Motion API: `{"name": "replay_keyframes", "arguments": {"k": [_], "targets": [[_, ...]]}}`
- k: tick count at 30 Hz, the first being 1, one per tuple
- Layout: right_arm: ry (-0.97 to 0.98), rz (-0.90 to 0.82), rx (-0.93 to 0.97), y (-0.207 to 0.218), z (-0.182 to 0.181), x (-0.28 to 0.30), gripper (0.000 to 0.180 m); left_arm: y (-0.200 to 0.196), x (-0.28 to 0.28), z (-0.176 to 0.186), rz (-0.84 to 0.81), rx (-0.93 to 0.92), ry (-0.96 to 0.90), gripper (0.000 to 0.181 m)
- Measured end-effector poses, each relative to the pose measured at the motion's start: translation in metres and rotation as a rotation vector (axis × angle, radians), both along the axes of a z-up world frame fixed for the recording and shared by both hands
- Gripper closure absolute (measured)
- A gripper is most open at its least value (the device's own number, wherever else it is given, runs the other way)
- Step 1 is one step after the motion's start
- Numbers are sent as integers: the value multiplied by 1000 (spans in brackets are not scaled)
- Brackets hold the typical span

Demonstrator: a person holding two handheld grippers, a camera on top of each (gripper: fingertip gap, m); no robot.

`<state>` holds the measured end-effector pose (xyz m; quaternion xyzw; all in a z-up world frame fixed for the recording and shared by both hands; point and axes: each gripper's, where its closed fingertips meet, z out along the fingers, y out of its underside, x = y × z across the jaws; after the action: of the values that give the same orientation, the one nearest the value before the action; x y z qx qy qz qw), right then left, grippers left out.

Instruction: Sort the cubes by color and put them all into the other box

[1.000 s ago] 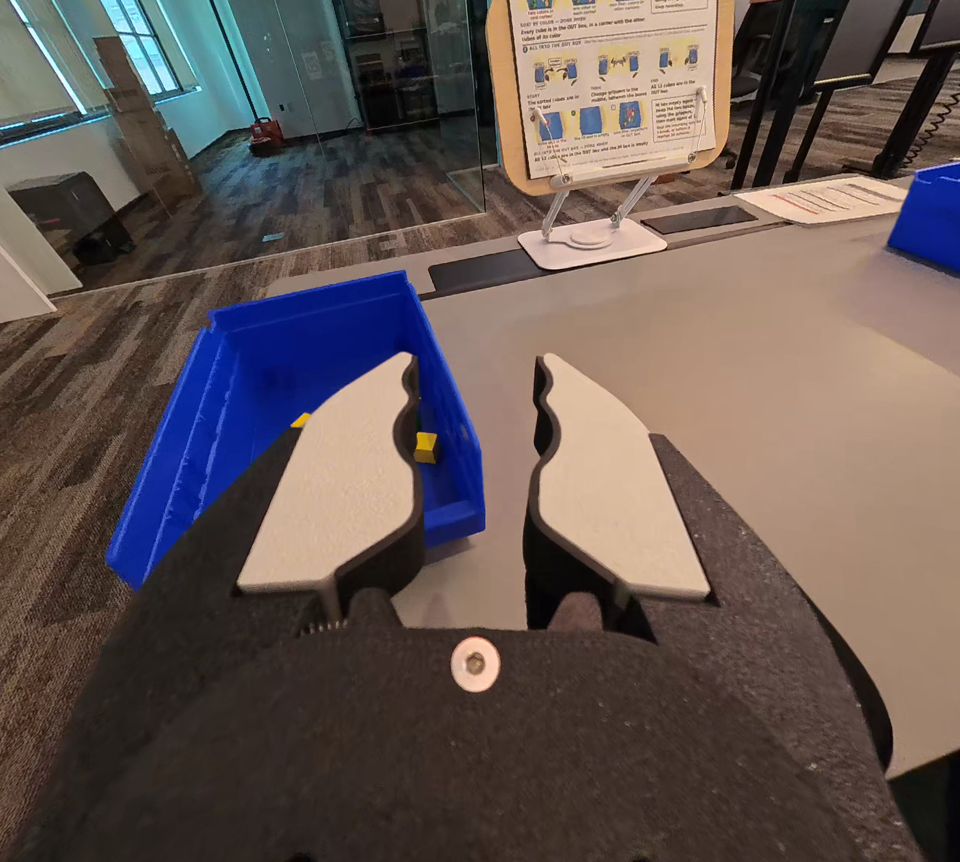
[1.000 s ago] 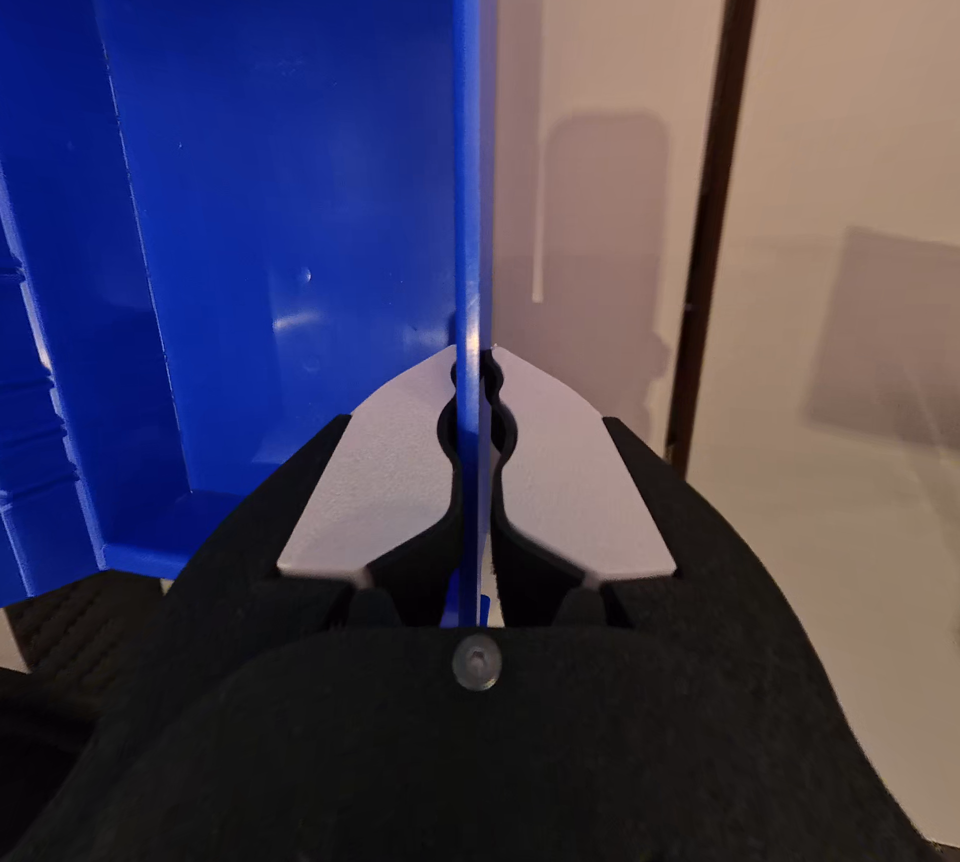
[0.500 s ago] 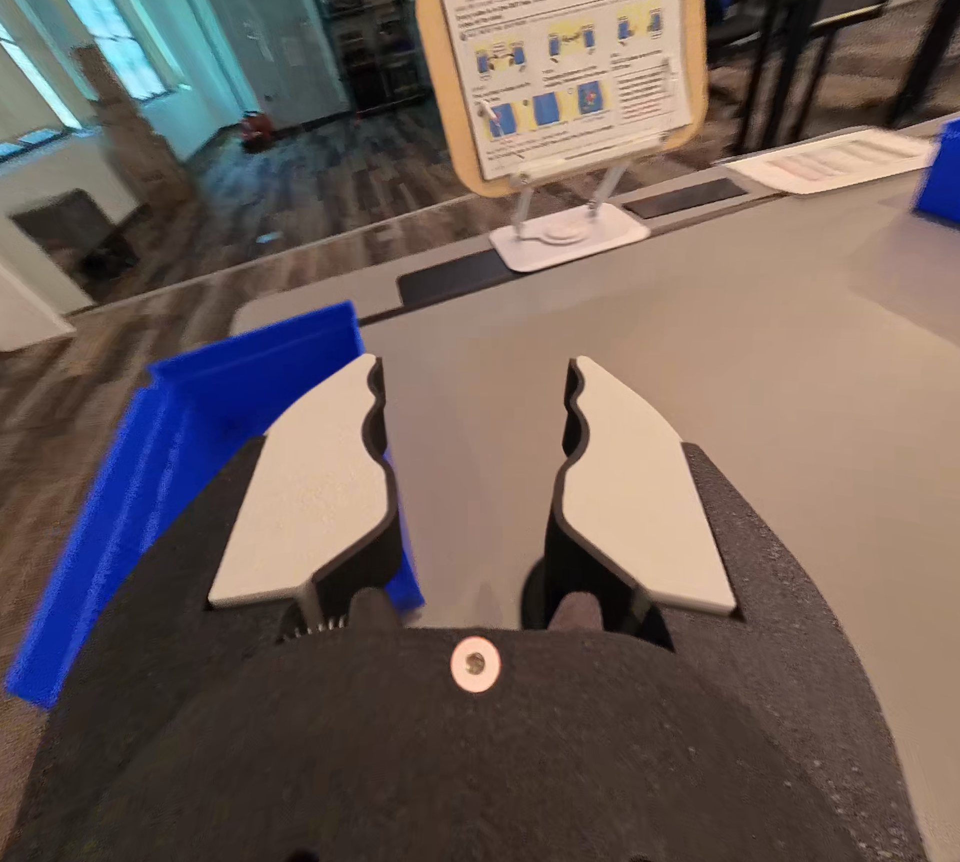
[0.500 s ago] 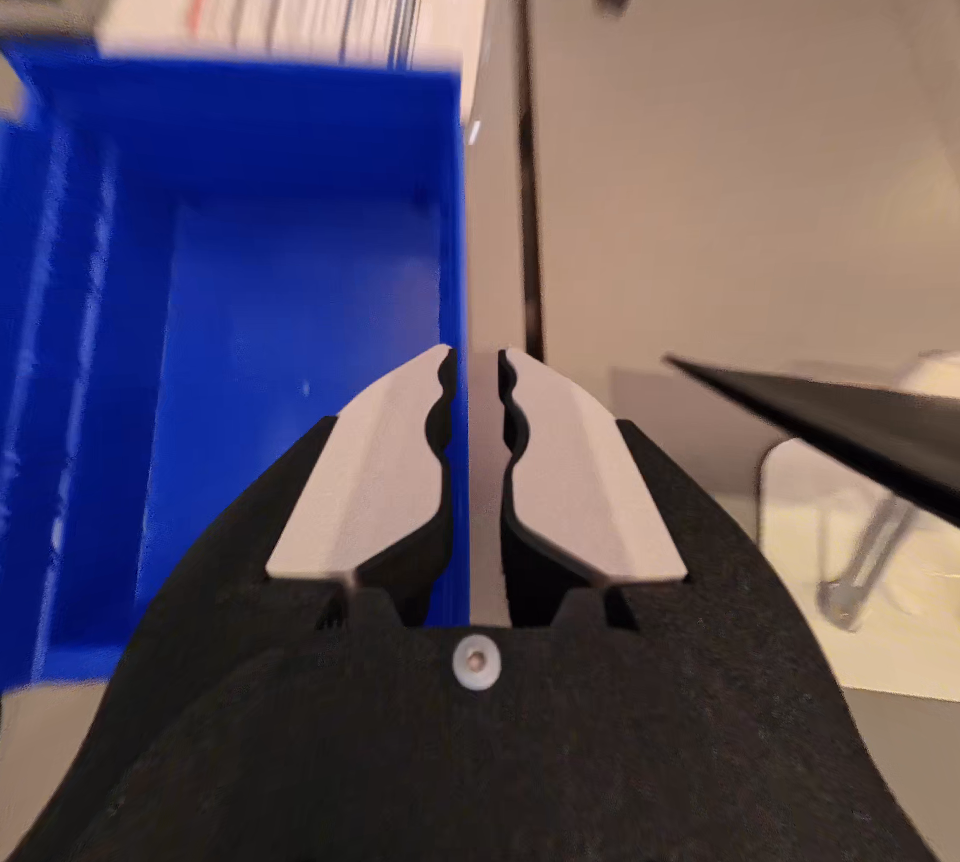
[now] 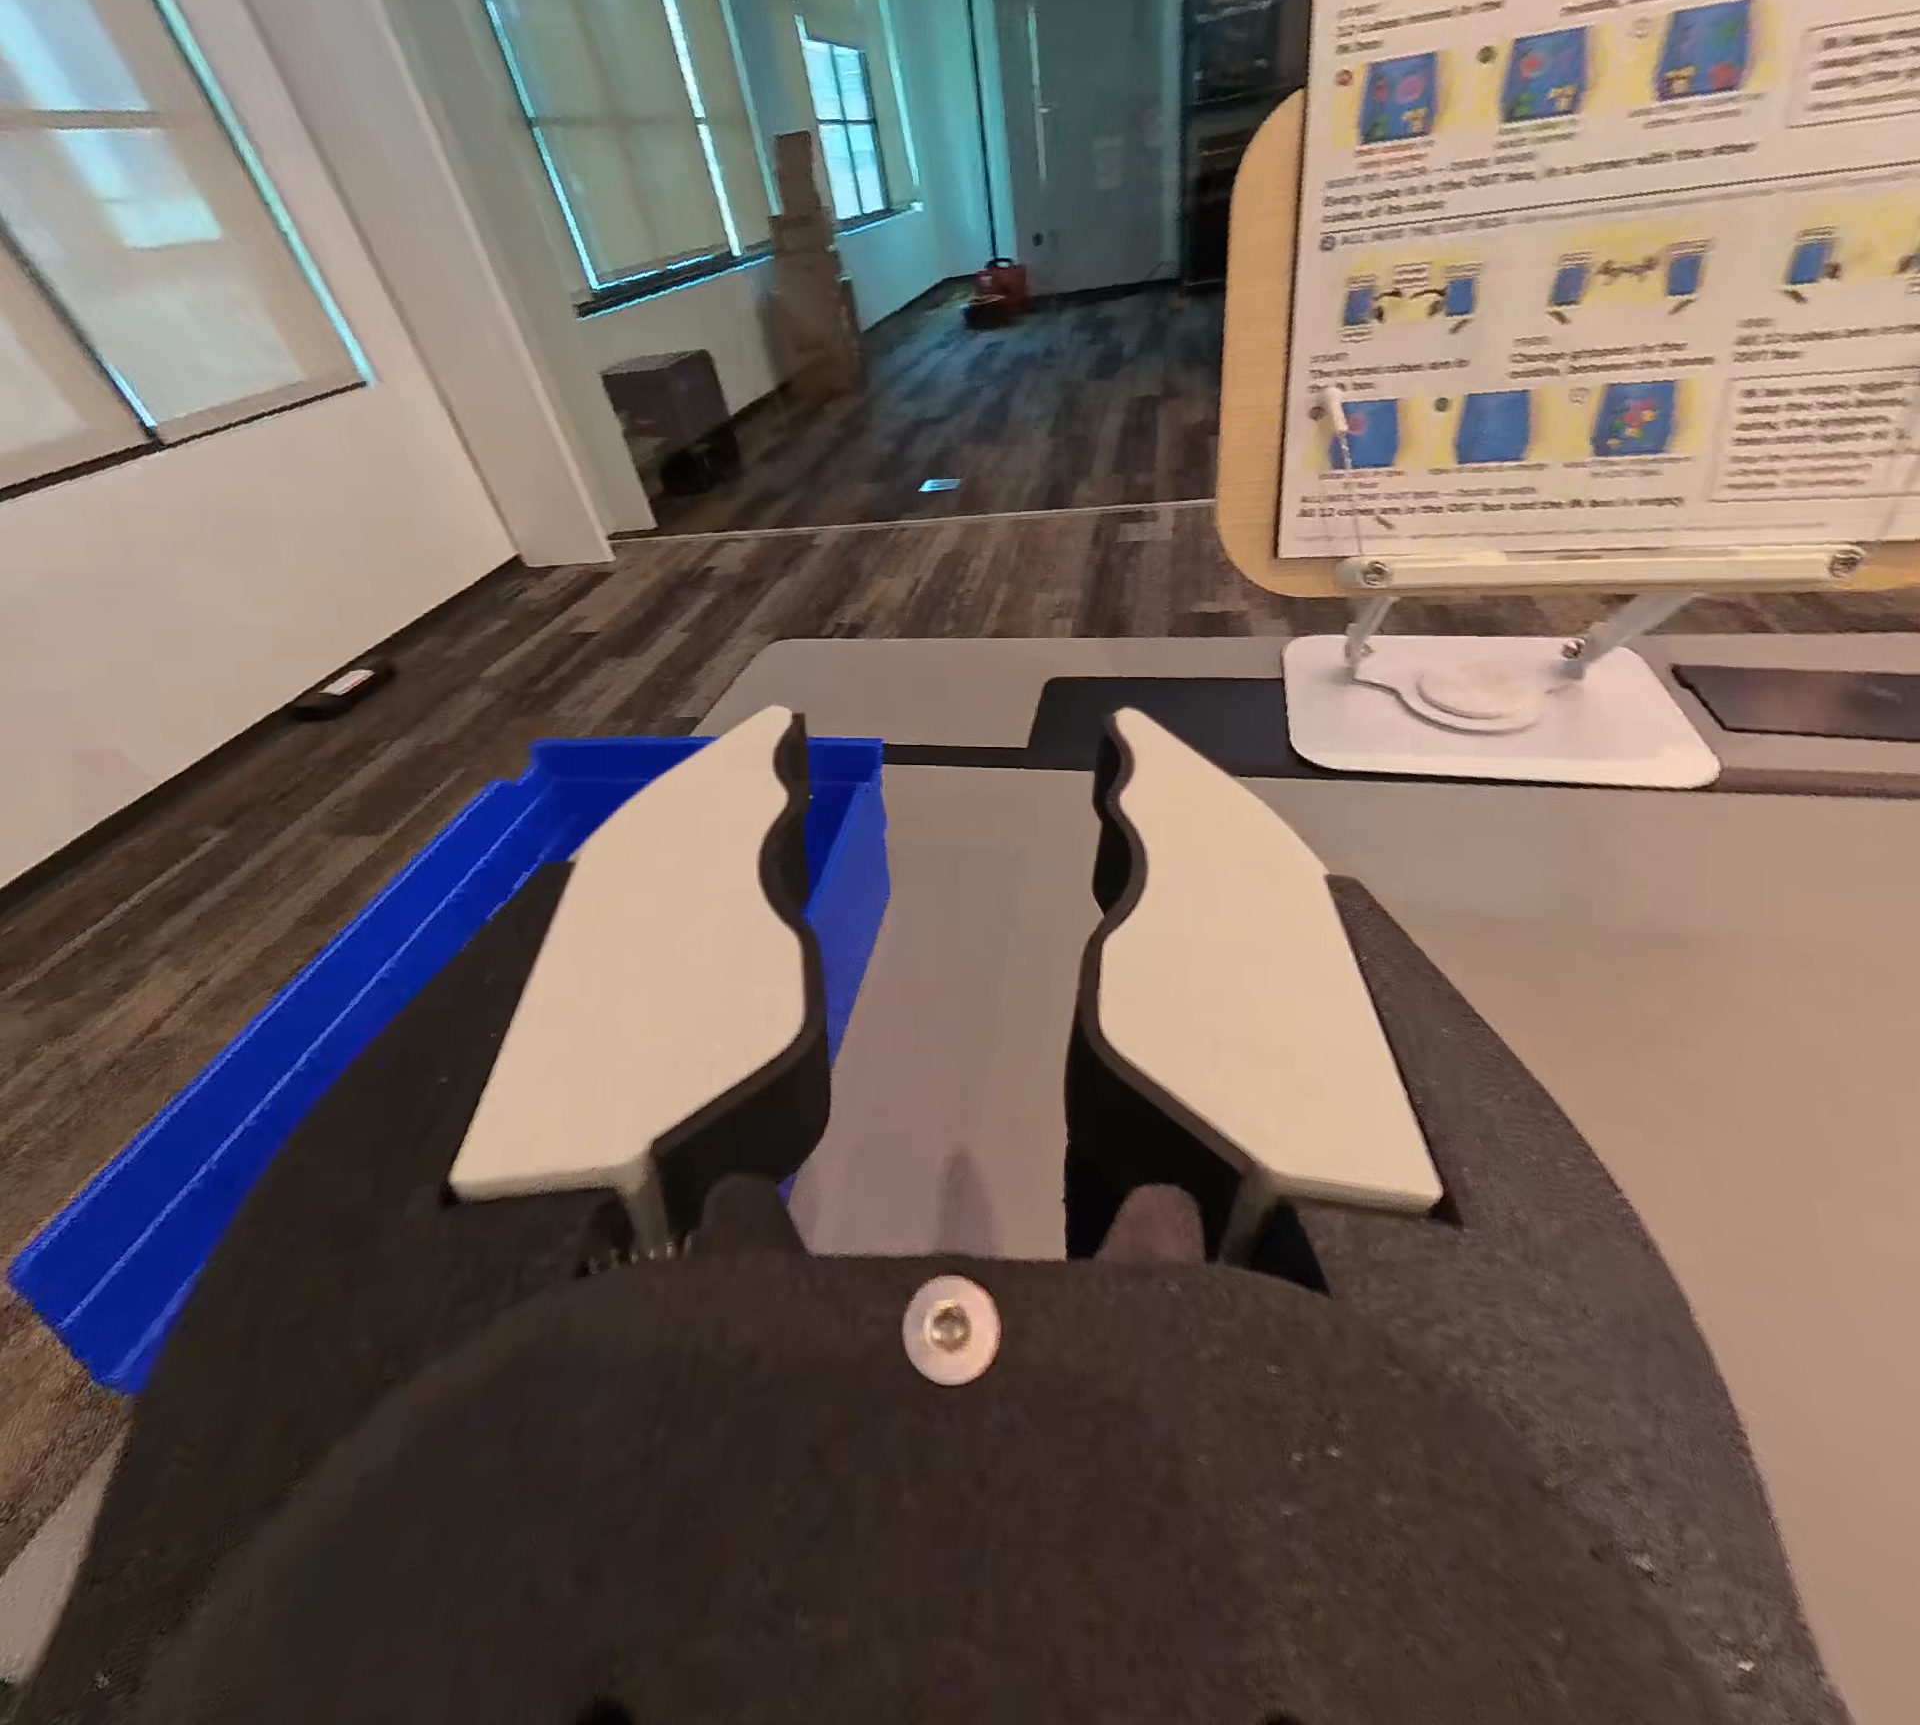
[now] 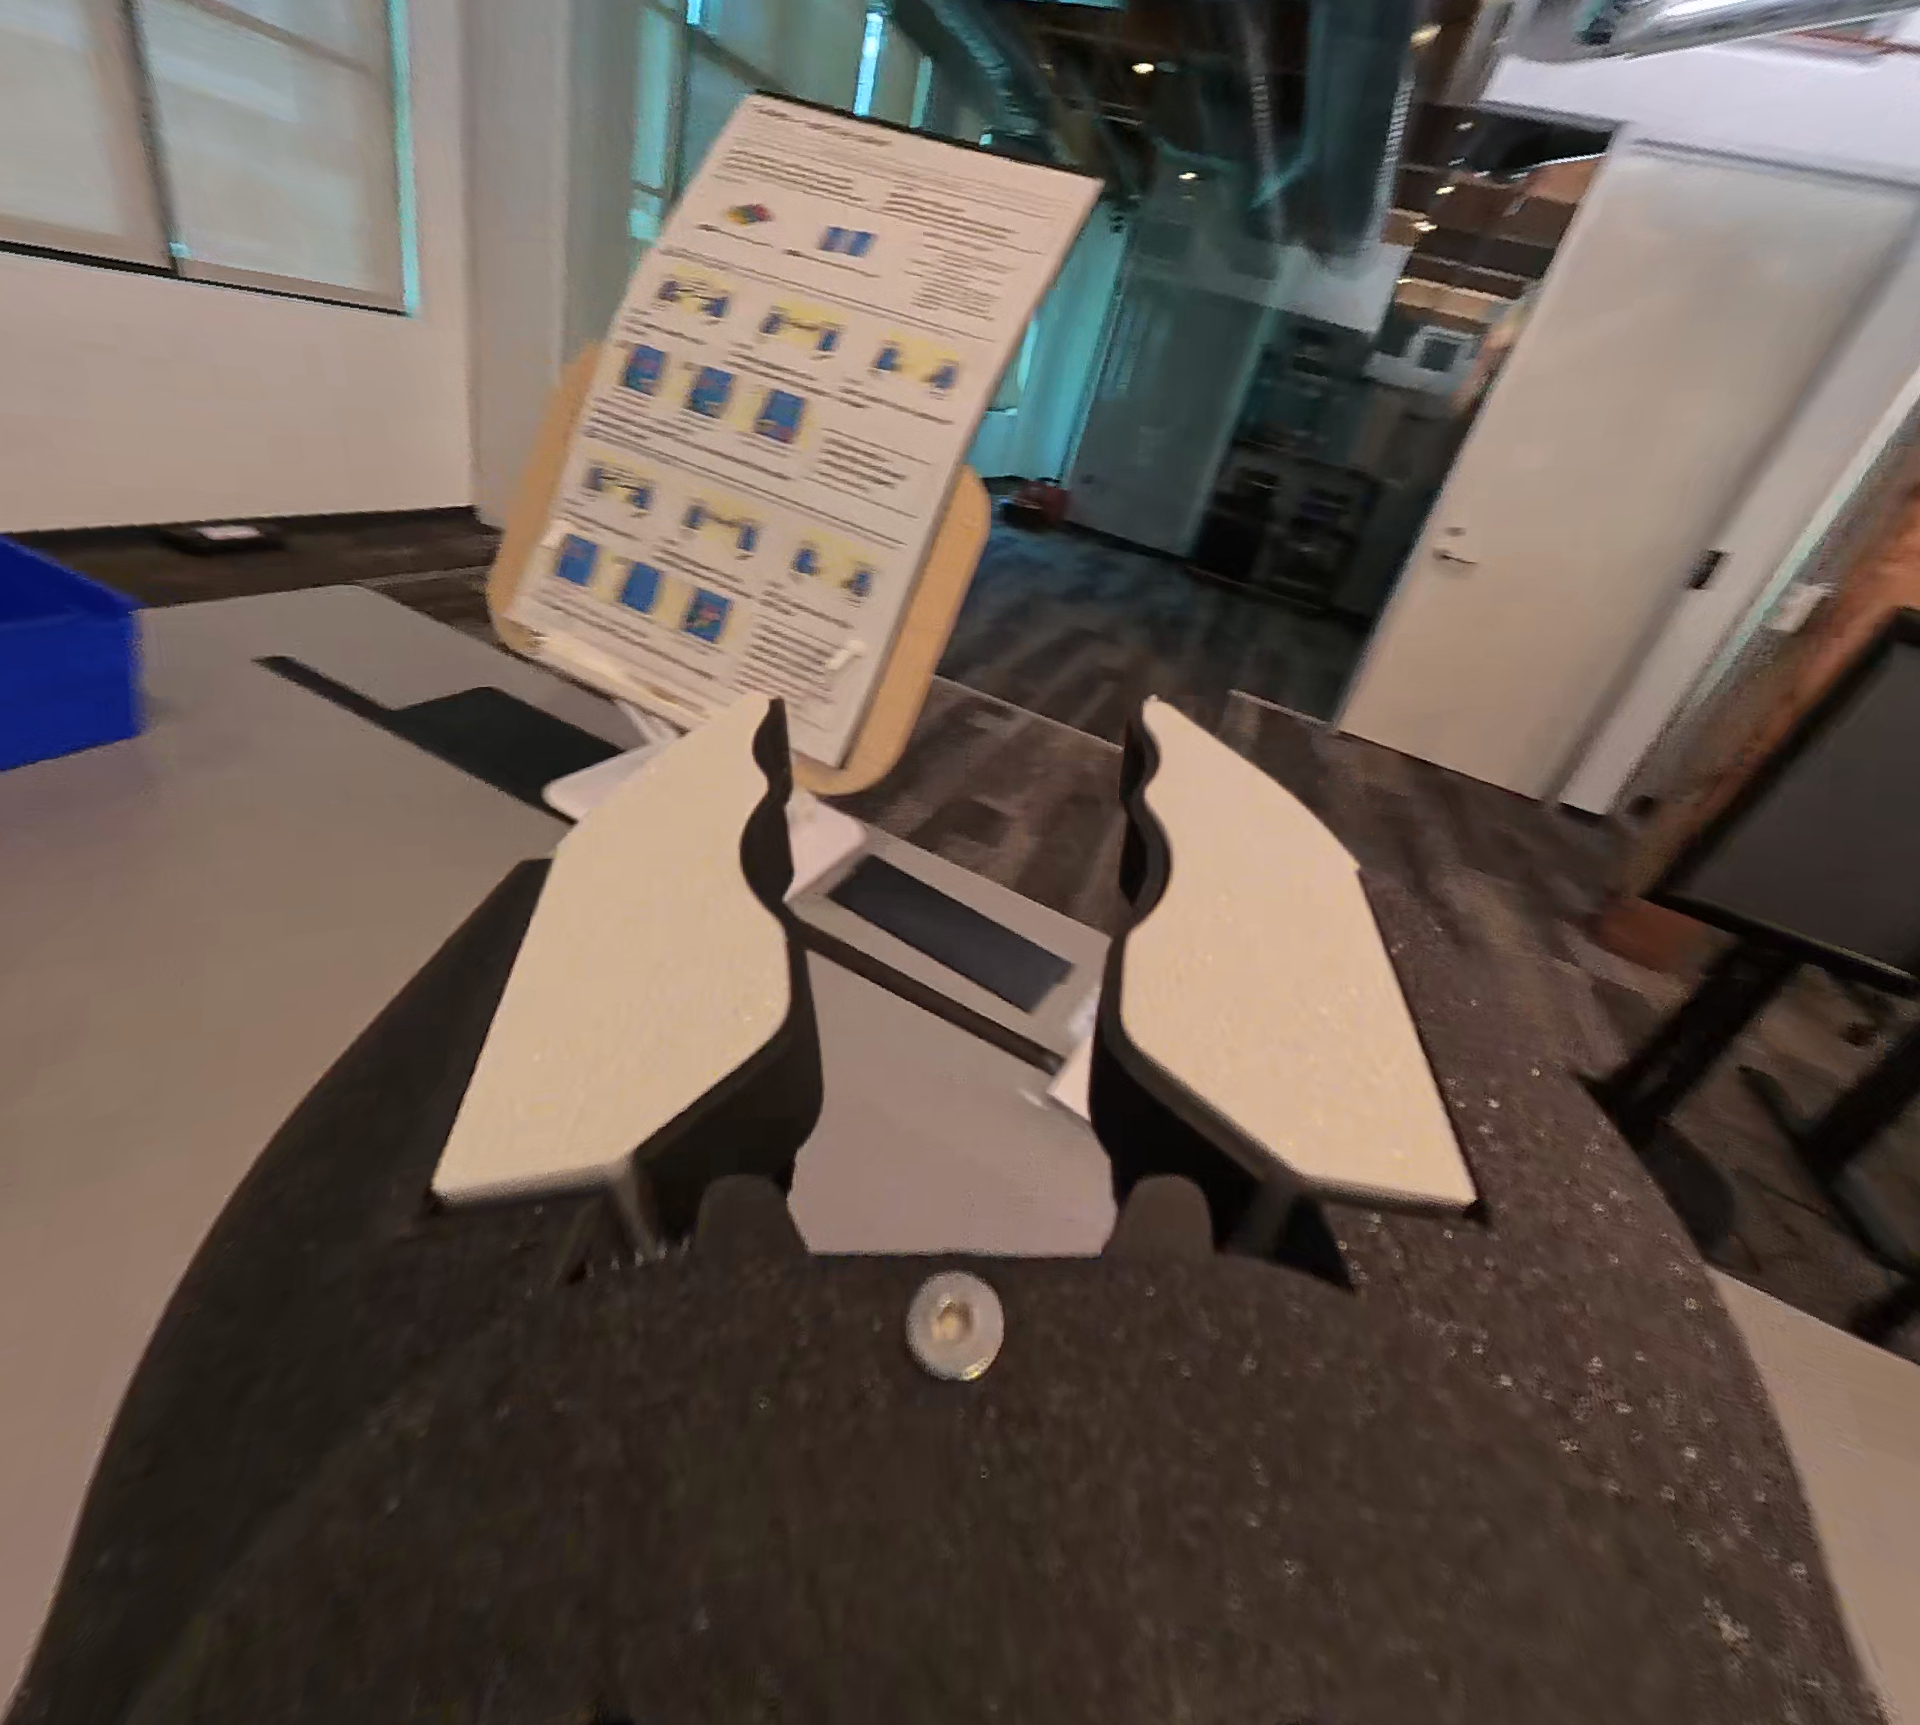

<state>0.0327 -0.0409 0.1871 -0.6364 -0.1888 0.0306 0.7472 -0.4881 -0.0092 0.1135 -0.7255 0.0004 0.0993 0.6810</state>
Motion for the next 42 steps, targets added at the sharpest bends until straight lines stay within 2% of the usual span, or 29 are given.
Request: {"name": "replay_keyframes", "arguments": {"k": [3, 7, 11, 14, 17, 20, 23, 26, 29, 33, 36, 42], "targets": [[-53, 83, 36, 15, 7, -52, 132, 0, -8, 0, 40, 20, -15, 130], [-94, 85, 106, 34, 21, -88, 145, -1, -20, -1, 75, 13, -12, 131], [-108, 151, -73, 54, -10, -108, 138, 1, -28, -5, 94, -4, 2, 131], [-86, 183, -52, 59, -37, -114, 151, 2, -34, -10, 100, -23, 32, 131], [-128, 143, -159, 71, -58, -103, 151, -1, -48, -14, 82, -52, 67, 134], [-88, 172, -185, 68, -60, -95, 151, -9, -80, -26, 34, -159, 96, 154], [-83, 135, -220, 71, -64, -77, 150, -16, -129, -39, 21, -282, 108, 154], [-66, 123, -252, 72, -69, -63, 150, -17, -160, -62, -97, -395, 123, 157], [-44, 125, -272, 71, -71, -56, 150, -19, -180, -100, -223, -537, 145, 157], [-28, 134, -291, 71, -75, -53, 150, -21, -212, -144, -189, -720, 199, 157], [-19, 139, -326, 75, -84, -53, 148, -19, -228, -171, -121, -838, 213, 165], [-55, 141, -369, 79, -97, -59, 147, 3, -223, -192, -97, -865, -13, 153]]}}
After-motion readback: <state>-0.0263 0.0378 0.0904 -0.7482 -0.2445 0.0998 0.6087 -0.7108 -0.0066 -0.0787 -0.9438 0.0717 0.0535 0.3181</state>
